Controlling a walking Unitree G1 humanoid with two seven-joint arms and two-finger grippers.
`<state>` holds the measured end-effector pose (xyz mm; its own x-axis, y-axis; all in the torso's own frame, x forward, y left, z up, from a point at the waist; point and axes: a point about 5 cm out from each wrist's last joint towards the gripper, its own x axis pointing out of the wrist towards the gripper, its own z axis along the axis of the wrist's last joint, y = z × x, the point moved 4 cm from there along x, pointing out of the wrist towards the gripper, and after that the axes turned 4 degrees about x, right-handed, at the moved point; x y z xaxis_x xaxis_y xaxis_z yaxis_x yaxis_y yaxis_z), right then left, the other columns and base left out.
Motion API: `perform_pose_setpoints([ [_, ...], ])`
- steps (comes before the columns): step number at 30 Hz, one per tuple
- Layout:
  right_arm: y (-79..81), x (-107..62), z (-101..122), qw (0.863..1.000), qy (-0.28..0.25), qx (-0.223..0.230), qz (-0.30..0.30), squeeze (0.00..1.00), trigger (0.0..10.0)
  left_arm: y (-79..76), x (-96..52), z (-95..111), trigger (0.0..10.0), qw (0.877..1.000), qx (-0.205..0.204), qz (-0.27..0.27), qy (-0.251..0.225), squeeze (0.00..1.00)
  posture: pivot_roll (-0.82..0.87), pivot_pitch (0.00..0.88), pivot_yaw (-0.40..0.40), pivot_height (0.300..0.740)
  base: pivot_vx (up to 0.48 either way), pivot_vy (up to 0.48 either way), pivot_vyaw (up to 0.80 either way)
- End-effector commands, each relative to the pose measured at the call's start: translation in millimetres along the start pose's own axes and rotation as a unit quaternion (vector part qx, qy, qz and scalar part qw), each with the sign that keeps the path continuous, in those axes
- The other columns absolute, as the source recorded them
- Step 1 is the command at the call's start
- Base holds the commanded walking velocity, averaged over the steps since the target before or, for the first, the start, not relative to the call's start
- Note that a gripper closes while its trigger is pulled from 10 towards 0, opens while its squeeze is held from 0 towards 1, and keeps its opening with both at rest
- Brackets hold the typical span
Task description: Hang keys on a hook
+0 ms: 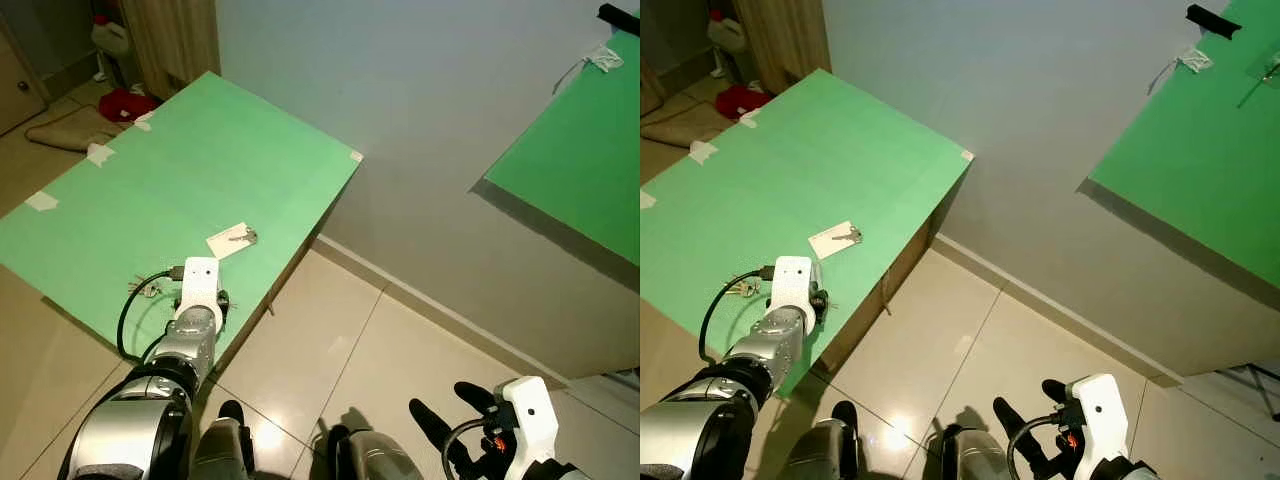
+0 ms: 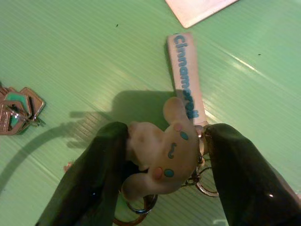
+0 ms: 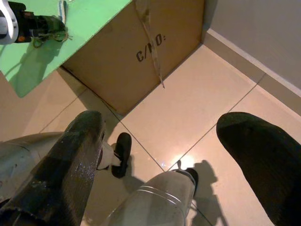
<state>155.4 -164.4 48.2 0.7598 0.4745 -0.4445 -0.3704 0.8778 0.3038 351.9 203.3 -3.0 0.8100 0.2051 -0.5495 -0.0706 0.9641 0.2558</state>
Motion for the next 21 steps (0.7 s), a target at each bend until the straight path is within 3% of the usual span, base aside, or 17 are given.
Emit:
perform_pose_setpoints([
  [1, -3.7, -4.5, -2.2, 1.000, 0.010, -0.001, -0.008, 0.00, 10.0, -10.3, -1.5, -3.7, 0.0, 1.000, 0.013, -0.019, 0.000, 0.00, -0.35, 0.259, -0.169, 0.740, 0.000, 0.000, 0.00],
  [3, -2.8, -4.1, -2.4, 1.000, 0.010, 0.001, -0.006, 0.00, 10.0, -9.8, -1.4, 18.7, 0.0, 0.999, 0.015, -0.019, -0.045, 0.00, -0.34, 0.260, -0.167, 0.740, 0.000, 0.000, 0.00],
  [11, -2.0, 1.6, -0.7, 1.000, 0.008, 0.001, 0.001, 0.00, 10.0, -2.7, -6.1, 56.1, 0.0, 0.993, 0.008, -0.020, -0.120, 0.00, -0.32, 0.255, -0.164, 0.740, 0.000, 0.000, 0.00],
  [15, -2.6, 4.6, 0.8, 1.000, 0.007, 0.000, 0.005, 0.00, 10.0, -0.6, -11.5, 74.2, 0.0, 0.986, 0.026, -0.028, -0.160, 0.00, -0.31, 0.252, -0.164, 0.740, 0.000, 0.000, 0.00],
  [20, -1.6, 5.4, -1.1, 1.000, 0.010, -0.001, 0.008, 0.00, 10.0, -3.1, -11.2, 63.5, 0.0, 0.988, 0.043, -0.023, -0.149, 0.00, -0.31, 0.254, -0.167, 0.740, 0.000, 0.000, 0.00],
  [21, -1.5, 5.2, -1.3, 1.000, 0.011, -0.001, 0.009, 0.00, 10.0, -7.8, -11.4, 56.5, 10.0, 0.988, 0.045, -0.032, -0.142, 1.00, -0.31, 0.257, -0.170, 0.740, 0.000, 0.000, 0.00],
])
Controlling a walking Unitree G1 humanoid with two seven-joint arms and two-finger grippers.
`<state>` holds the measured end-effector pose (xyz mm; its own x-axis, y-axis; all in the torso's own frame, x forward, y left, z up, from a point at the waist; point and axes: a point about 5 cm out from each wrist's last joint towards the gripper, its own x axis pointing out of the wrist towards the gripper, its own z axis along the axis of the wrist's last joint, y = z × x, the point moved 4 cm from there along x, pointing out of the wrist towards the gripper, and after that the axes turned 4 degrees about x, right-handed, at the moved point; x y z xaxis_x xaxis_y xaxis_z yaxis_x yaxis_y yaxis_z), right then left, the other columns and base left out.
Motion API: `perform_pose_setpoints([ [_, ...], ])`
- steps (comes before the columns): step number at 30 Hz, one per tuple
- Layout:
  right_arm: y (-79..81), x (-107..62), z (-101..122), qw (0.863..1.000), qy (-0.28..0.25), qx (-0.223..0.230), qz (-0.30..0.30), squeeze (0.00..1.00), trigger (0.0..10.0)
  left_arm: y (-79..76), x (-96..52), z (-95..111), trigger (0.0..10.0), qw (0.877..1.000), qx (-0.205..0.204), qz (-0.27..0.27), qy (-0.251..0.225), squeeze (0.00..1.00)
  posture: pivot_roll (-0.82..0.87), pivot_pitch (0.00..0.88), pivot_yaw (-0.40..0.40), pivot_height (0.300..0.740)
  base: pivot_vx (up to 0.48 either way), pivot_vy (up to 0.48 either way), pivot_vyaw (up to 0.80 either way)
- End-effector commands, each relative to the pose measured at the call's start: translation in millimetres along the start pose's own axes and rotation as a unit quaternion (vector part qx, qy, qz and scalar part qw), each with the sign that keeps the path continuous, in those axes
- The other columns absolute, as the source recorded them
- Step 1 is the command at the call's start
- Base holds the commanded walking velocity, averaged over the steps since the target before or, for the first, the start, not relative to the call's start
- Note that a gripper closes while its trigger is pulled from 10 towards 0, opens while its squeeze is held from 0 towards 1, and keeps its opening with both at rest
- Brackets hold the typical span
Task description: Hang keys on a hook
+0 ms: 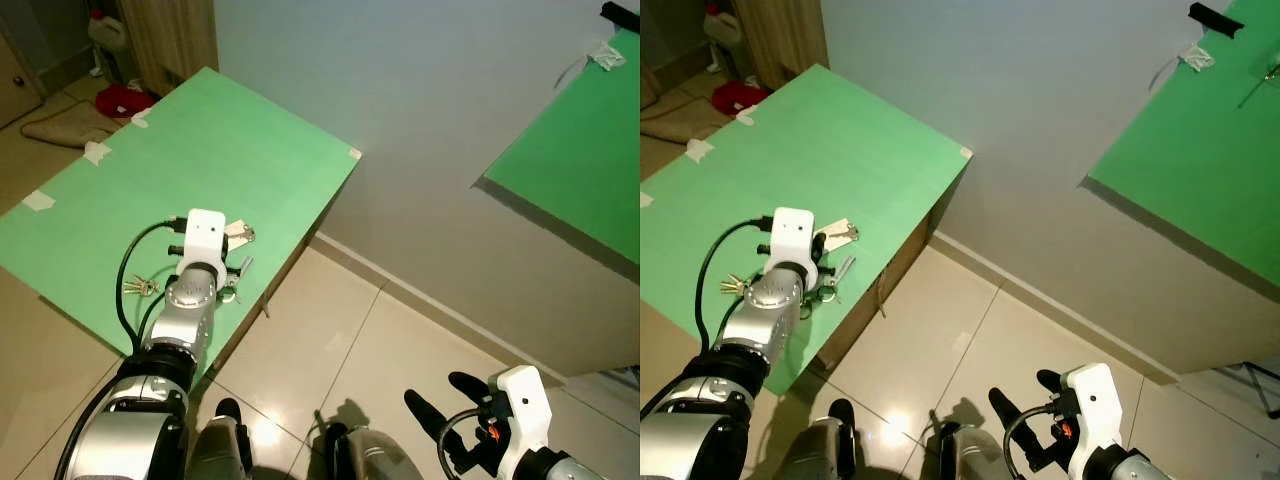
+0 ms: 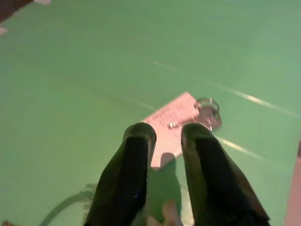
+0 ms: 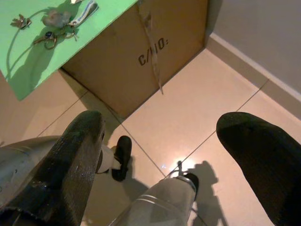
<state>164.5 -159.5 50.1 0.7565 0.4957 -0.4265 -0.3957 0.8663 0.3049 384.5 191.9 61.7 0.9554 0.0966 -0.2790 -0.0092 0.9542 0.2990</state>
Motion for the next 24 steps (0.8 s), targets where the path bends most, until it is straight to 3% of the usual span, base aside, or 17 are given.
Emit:
perform_pose_setpoints([
  [1, -2.9, -3.4, -7.4, 1.000, 0.017, 0.005, -0.004, 0.00, 10.0, -12.2, -4.4, -14.4, 10.0, 1.000, 0.009, -0.016, 0.019, 1.00, -0.31, 0.257, -0.170, 0.740, 0.000, 0.000, 0.00],
  [11, 3.6, -5.1, -5.4, 1.000, 0.017, 0.002, 0.015, 0.00, 10.0, -13.9, -5.5, -43.8, 10.0, 0.993, 0.084, -0.012, 0.080, 1.00, -0.34, 0.260, -0.179, 0.740, 0.000, 0.000, 0.00],
  [24, 4.7, -10.3, -11.8, 1.000, 0.024, 0.007, 0.011, 0.00, 10.0, -3.5, 0.2, -32.7, 10.0, 0.994, 0.088, 0.010, 0.069, 1.00, -0.34, 0.258, -0.177, 0.740, 0.000, 0.000, 0.00],
])
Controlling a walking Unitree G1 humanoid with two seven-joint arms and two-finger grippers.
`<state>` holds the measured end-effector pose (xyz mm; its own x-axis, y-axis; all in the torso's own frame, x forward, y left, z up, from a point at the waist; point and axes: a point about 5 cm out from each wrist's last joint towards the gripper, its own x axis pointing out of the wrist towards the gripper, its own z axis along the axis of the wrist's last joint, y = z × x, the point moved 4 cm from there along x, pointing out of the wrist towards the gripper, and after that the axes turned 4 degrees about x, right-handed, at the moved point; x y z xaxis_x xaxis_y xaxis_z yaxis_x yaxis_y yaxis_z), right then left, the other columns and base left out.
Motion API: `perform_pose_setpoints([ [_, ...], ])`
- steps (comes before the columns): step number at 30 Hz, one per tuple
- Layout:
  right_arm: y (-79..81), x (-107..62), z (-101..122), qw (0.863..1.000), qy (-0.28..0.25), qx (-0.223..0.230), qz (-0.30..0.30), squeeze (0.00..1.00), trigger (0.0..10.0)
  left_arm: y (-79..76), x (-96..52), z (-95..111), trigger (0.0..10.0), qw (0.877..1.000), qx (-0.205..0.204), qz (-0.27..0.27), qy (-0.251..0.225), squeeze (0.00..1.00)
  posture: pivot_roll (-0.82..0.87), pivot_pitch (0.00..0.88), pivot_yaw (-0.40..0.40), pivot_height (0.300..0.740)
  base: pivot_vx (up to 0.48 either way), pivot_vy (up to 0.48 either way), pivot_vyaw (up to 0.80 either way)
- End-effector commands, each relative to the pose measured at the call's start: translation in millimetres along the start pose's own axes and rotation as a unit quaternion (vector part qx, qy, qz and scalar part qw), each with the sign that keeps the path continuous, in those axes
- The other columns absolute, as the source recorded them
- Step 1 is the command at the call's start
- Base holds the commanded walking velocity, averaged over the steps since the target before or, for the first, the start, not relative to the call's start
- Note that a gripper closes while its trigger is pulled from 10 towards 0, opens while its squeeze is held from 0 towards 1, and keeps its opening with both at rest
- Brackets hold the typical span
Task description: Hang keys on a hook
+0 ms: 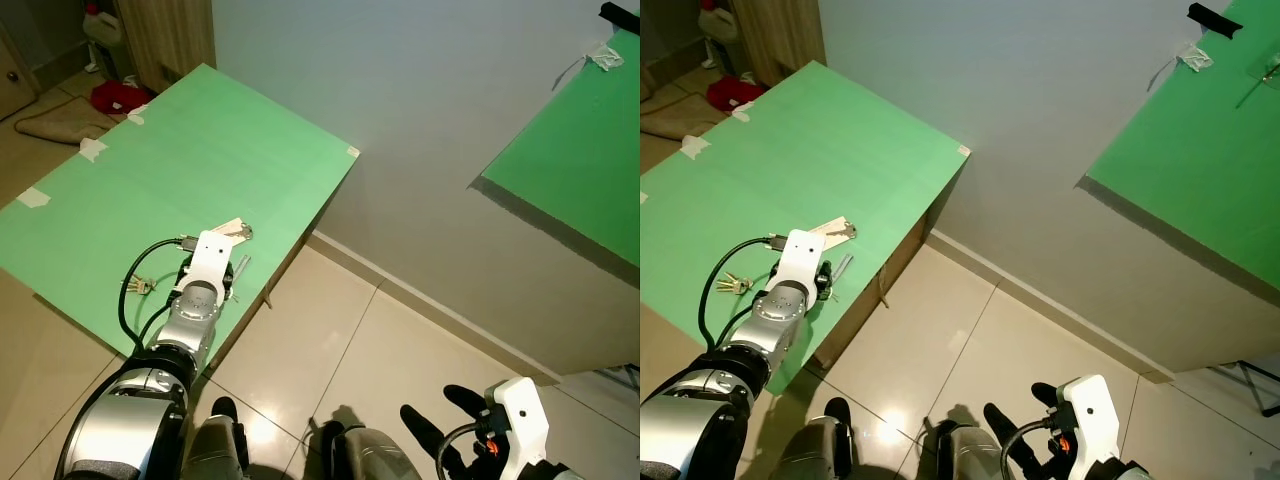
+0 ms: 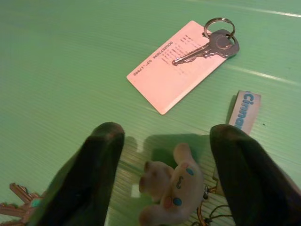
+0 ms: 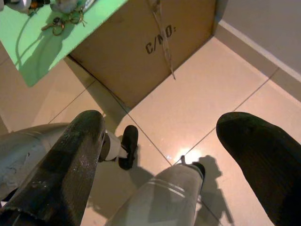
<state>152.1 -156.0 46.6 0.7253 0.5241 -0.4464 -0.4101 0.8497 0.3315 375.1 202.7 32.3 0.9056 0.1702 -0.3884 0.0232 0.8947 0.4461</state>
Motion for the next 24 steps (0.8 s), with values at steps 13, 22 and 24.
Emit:
perform_pose_setpoints([
  [13, 0.0, -6.7, -5.6, 1.000, 0.016, 0.002, 0.001, 0.00, 10.0, -4.9, -2.7, -22.1, 10.0, 0.998, -0.029, -0.001, 0.055, 1.00, -0.34, 0.279, -0.189, 0.740, 0.000, 0.000, 0.00],
  [22, 1.3, -10.2, -7.8, 1.000, 0.023, 0.004, 0.001, 0.00, 10.0, -9.1, -6.1, -37.7, 10.0, 0.995, -0.039, 0.004, 0.097, 0.00, -0.35, 0.288, -0.194, 0.740, 0.000, 0.000, 0.00],
  [24, 1.5, -10.9, -8.7, 1.000, 0.024, 0.005, 0.001, 0.00, 10.0, -10.1, -6.5, -38.7, 10.0, 0.994, -0.039, 0.004, 0.099, 0.00, -0.35, 0.288, -0.194, 0.740, 0.000, 0.000, 0.00],
])
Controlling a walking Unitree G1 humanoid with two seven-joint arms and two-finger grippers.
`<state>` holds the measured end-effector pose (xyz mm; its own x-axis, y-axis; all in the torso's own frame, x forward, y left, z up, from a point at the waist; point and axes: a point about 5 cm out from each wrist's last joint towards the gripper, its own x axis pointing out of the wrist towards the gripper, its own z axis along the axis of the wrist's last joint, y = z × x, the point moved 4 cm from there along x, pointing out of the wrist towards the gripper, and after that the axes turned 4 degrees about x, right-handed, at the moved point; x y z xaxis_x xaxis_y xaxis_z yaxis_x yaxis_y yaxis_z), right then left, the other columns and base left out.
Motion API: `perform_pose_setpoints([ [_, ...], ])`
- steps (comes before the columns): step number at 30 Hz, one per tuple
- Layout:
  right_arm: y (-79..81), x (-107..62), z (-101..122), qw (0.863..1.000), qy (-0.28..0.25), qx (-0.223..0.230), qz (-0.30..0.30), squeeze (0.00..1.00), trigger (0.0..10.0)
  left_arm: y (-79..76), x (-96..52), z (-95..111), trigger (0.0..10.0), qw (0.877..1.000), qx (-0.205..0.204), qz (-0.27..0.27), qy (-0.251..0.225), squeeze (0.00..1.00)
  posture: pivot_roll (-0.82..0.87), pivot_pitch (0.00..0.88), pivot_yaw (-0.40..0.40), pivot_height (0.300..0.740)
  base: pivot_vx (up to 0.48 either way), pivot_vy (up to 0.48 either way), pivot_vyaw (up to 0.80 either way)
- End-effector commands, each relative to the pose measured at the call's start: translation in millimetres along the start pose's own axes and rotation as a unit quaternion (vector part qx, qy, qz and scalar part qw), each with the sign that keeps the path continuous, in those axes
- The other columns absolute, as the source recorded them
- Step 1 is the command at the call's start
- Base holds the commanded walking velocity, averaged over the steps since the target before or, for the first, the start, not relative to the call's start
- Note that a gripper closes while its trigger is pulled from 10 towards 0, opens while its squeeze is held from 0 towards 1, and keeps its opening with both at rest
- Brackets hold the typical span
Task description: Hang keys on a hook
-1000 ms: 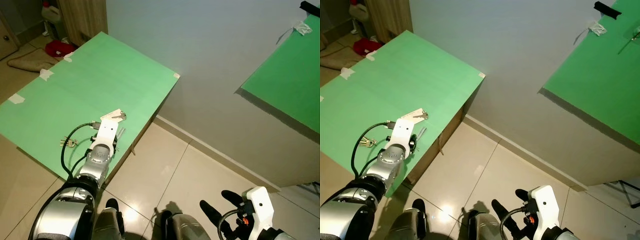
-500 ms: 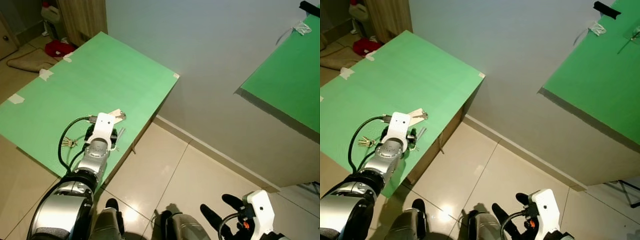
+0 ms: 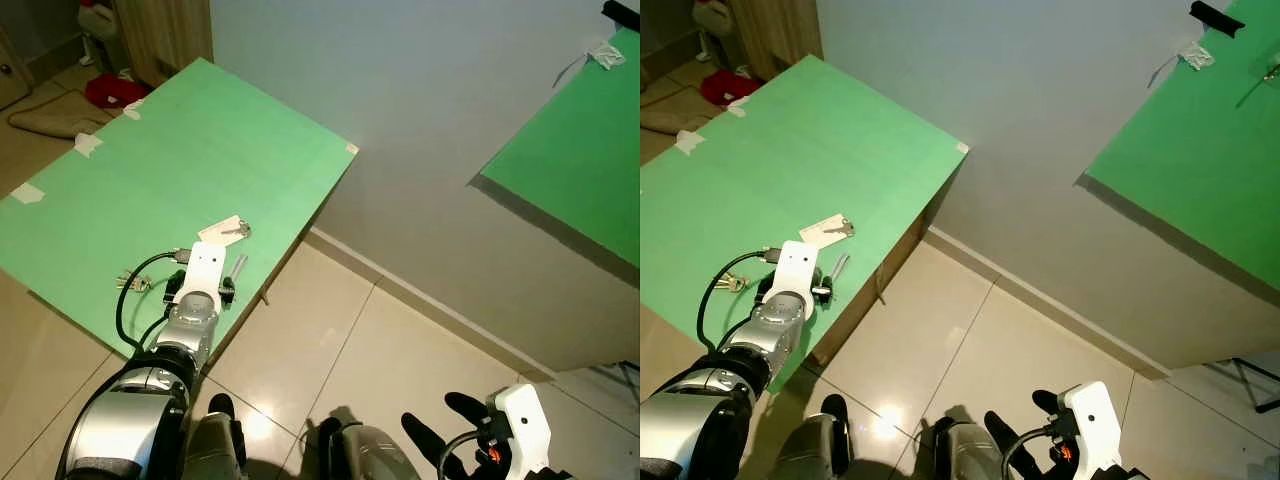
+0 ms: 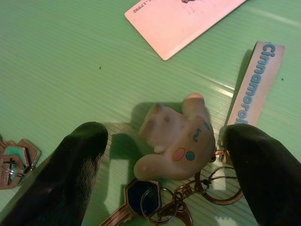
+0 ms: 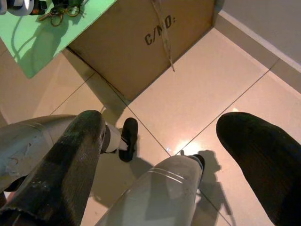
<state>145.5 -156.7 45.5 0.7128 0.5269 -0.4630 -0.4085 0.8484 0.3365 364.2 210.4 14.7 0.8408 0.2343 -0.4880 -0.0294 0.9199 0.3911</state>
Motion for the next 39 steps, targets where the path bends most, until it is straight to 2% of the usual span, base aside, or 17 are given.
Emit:
perform_pose_setpoints([
  [1, 0.0, -6.7, -4.5, 1.000, 0.014, 0.002, 0.000, 0.00, 10.0, -8.5, -2.6, -16.6, 10.0, 1.000, 0.001, -0.006, 0.028, 0.00, -0.35, 0.290, -0.196, 0.740, 0.000, 0.000, 0.00],
  [9, 0.1, -8.6, -5.4, 1.000, 0.017, 0.003, -0.002, 0.00, 10.0, -12.6, -2.7, -14.7, 10.0, 1.000, -0.007, -0.018, 0.025, 0.00, -0.36, 0.290, -0.198, 0.740, 0.000, 0.000, 0.00],
  [10, 0.3, -9.2, -5.8, 1.000, 0.018, 0.003, -0.002, 0.00, 10.0, -15.6, -3.0, -16.5, 10.0, 0.998, -0.036, -0.031, 0.031, 0.00, -0.36, 0.291, -0.200, 0.740, 0.000, 0.000, 0.00],
  [12, 0.3, -9.4, -5.8, 1.000, 0.019, 0.003, -0.002, 0.00, 10.0, -17.1, -3.2, -16.9, 10.0, 0.998, -0.045, -0.038, 0.032, 0.00, -0.36, 0.291, -0.200, 0.740, 0.000, 0.000, 0.00],
  [13, 0.5, -9.5, -5.8, 1.000, 0.020, 0.002, -0.002, 0.00, 10.0, -19.7, -3.4, -17.8, 10.0, 0.996, -0.069, -0.052, 0.037, 0.00, -0.36, 0.292, -0.203, 0.740, 0.000, 0.000, 0.00],
  [15, 0.5, -9.9, -5.2, 1.000, 0.021, 0.002, -0.002, 0.00, 10.0, -21.9, -3.4, -16.7, 10.0, 0.993, -0.085, -0.065, 0.038, 0.00, -0.36, 0.293, -0.207, 0.740, 0.000, 0.000, 0.00],
  [21, 0.1, -9.8, -4.7, 1.000, 0.022, 0.000, -0.001, 0.00, 10.0, -17.9, -2.8, -16.6, 10.0, 0.995, -0.068, -0.062, 0.036, 0.00, -0.36, 0.293, -0.209, 0.740, 0.000, 0.000, 0.00],
  [22, 0.4, -9.1, -4.2, 1.000, 0.022, 0.000, 0.000, 0.00, 10.0, -17.2, -2.6, -16.3, 0.0, 0.996, -0.059, -0.060, 0.034, 0.00, -0.36, 0.293, -0.209, 0.740, 0.000, 0.000, 0.00],
  [30, 0.2, -10.2, -5.5, 1.000, 0.024, 0.000, 0.000, 0.00, 10.0, -14.9, -2.3, -15.6, 0.0, 0.996, -0.057, -0.058, 0.029, 0.00, -0.36, 0.279, -0.207, 0.740, 0.000, 0.000, 0.00],
  [39, -2.5, -8.7, -1.9, 1.000, 0.022, -0.004, 0.000, 0.00, 10.0, -22.9, -3.2, -10.2, 0.0, 0.995, -0.048, -0.082, 0.013, 0.00, -0.36, 0.267, -0.211, 0.740, 0.000, 0.000, 0.00],
])
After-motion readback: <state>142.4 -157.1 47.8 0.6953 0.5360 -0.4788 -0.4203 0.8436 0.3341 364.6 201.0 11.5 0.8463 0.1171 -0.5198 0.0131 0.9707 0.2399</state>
